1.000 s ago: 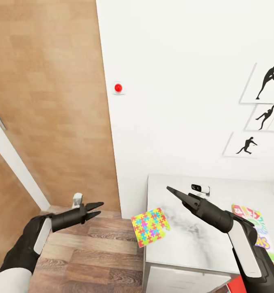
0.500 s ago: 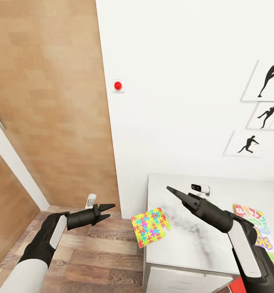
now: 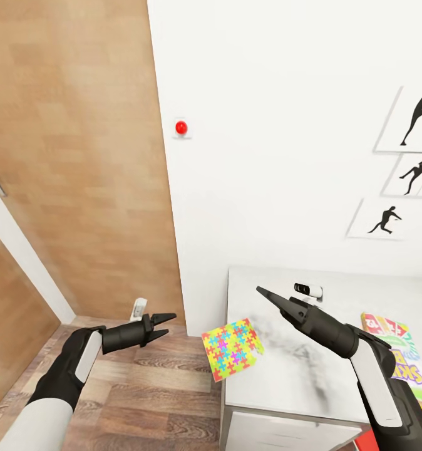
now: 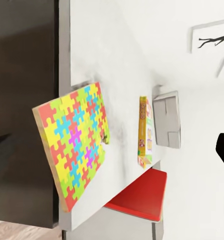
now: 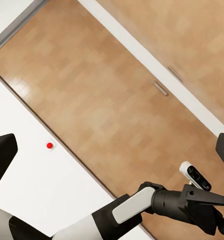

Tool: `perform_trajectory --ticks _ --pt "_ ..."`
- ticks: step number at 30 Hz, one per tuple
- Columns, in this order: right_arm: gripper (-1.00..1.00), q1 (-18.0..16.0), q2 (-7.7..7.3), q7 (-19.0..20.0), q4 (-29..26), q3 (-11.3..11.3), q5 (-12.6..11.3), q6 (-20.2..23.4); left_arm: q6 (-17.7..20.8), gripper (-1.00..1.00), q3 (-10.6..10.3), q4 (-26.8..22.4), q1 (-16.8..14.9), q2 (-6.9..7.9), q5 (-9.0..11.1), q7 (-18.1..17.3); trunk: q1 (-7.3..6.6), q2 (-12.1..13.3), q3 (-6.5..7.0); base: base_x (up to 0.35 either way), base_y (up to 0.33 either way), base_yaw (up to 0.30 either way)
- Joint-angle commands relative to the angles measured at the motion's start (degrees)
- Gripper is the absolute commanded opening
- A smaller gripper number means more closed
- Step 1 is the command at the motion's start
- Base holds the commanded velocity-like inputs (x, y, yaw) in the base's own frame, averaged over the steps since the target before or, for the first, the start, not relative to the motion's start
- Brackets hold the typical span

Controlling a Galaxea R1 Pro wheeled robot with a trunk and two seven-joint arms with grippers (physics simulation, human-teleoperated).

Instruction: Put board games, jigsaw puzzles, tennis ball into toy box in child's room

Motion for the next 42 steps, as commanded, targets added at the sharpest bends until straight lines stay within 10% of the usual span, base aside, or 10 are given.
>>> perform_trajectory --ticks 1,18,42 --pt "1.0 -0.04 0.0 0.01 0.0 -0.01 -0.21 0.33 0.2 1.0 0.09 0.02 -0.06 -0.02 -0.19 -0.29 0.24 -0.48 -0.26 0.0 0.0 0.0" --pt "1.0 -0.04 -0.05 0.02 0.0 -0.02 -0.21 0.44 -5.12 1.0 -0.09 9.89 -0.19 -0.61 0.04 -0.27 3.97 -7.3 -3.31 0.0 0.0 0.0" --pt "1.0 -0.04 0.17 -0.2 0.0 -0.05 0.28 -0.33 -5.64 1.0 -0.23 10.09 -0.18 -0.68 -0.04 -0.79 3.97 -7.3 -3.31 0.0 -0.043 0.0"
